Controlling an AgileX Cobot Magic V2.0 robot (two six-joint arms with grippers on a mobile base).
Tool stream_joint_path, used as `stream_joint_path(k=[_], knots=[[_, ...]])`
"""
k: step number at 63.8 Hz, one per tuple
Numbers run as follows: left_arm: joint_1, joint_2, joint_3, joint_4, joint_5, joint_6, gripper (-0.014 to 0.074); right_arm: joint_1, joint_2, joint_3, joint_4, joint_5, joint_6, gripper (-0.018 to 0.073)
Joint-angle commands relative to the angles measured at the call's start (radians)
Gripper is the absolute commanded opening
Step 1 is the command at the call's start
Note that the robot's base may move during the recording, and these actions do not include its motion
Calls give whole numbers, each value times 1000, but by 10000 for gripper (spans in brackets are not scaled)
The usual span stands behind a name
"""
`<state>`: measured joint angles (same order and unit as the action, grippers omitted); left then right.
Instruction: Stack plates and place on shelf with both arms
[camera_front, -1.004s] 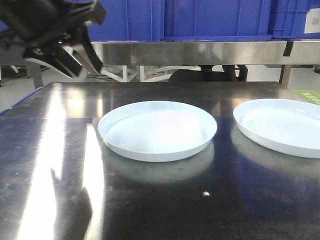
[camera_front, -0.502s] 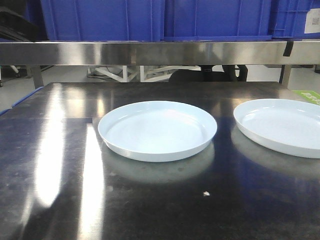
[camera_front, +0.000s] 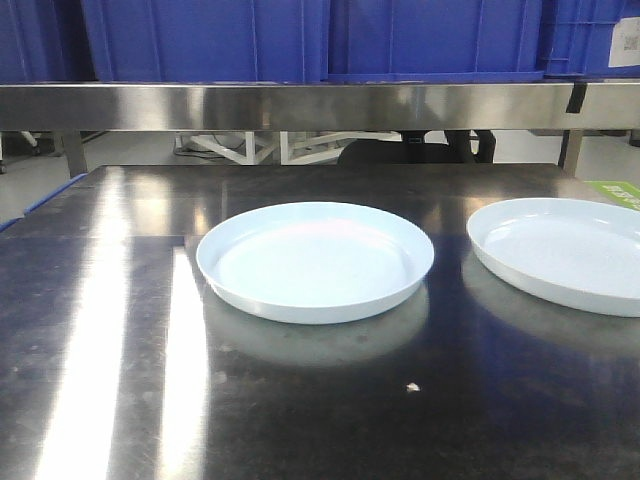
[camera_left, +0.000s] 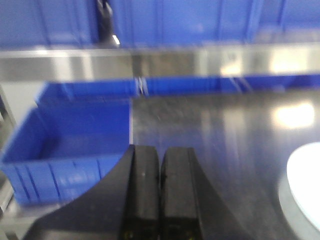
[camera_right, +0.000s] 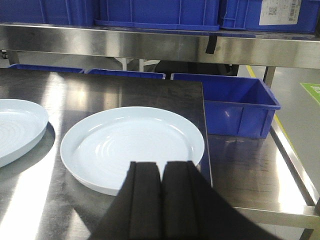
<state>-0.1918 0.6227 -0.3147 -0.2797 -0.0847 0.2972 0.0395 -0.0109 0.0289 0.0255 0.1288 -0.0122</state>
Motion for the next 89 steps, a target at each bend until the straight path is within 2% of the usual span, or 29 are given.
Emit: stream_joint_path(k=[1, 20, 71, 83, 89], knots=[[17, -80, 8, -2, -88, 0, 80, -5, -19, 1, -11, -88, -2, 56], [21, -284, 85, -2, -19, 0, 80, -5, -19, 1, -11, -88, -2, 56], [21, -289, 85, -2, -20, 0, 80, -5, -19, 1, -9, -108, -2, 56], [21, -289, 85, -2, -20, 0, 80, -4, -18, -14, 135, -81, -1, 56], [21, -289, 85, -2, -20, 0, 80, -4, -9, -33, 152, -73, -1, 56]])
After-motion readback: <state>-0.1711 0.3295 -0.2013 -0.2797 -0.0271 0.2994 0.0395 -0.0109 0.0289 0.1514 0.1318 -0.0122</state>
